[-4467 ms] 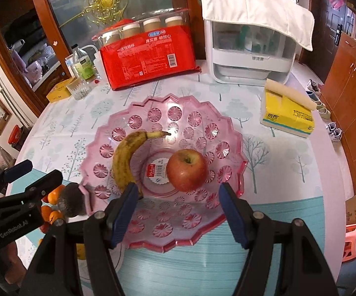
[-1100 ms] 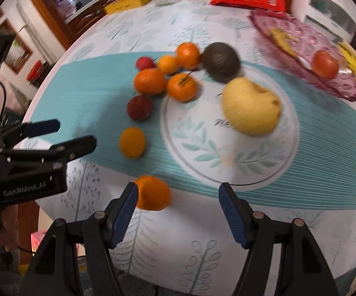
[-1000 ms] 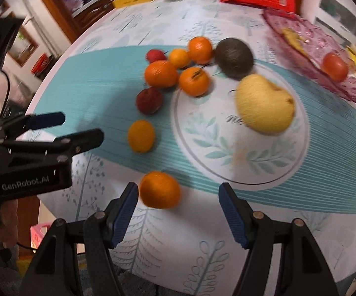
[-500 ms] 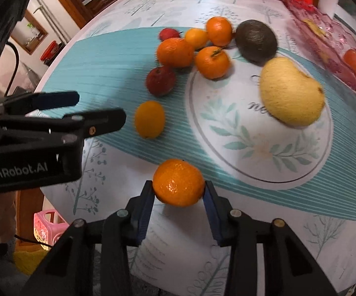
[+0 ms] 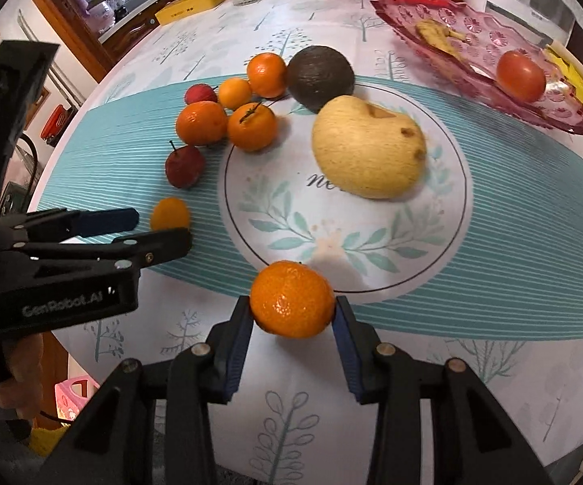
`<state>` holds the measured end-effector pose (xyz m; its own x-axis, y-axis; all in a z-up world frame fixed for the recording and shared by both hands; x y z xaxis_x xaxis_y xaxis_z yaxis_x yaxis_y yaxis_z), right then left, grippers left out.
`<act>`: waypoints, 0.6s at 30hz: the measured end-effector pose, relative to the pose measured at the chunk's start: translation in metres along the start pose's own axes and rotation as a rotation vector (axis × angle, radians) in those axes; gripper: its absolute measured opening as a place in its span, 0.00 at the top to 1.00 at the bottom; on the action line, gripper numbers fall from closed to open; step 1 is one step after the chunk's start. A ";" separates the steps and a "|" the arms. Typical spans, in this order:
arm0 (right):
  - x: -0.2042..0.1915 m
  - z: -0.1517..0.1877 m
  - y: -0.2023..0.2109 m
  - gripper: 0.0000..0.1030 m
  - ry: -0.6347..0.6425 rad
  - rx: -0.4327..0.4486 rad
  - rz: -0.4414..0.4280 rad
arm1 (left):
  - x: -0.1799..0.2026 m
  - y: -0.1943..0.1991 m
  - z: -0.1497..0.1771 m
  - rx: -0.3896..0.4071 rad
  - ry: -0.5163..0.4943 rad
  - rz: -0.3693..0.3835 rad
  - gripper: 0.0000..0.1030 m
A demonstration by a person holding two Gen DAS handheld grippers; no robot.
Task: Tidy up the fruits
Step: 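Grasp an orange with the right tool while the left tool grasps a tangerine, then carry the orange with the right tool while the left tool carries the tangerine to the bowl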
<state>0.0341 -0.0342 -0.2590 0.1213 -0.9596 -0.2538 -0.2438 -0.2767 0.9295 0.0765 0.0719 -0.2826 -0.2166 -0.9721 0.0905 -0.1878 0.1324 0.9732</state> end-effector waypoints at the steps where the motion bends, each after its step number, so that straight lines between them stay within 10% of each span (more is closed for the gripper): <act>1: 0.001 0.001 0.001 0.61 -0.001 0.001 0.000 | 0.000 -0.001 0.000 -0.003 0.003 0.001 0.51; 18: 0.019 -0.006 0.013 0.61 0.027 0.045 0.042 | 0.003 -0.007 -0.006 -0.002 0.050 -0.005 0.65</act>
<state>0.0389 -0.0557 -0.2500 0.1356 -0.9689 -0.2072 -0.2920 -0.2389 0.9261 0.0826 0.0675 -0.2881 -0.1674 -0.9811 0.0965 -0.1866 0.1276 0.9741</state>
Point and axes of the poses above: each gripper's, at about its wrist camera, not at the fingertips, and y roughly against the way its jaws point, x to its right, z to its underside, the point moved 10 cm from there along -y, roughly the way its jaws point, and after that the axes turned 5 degrees about -z, right-handed, at the moved point
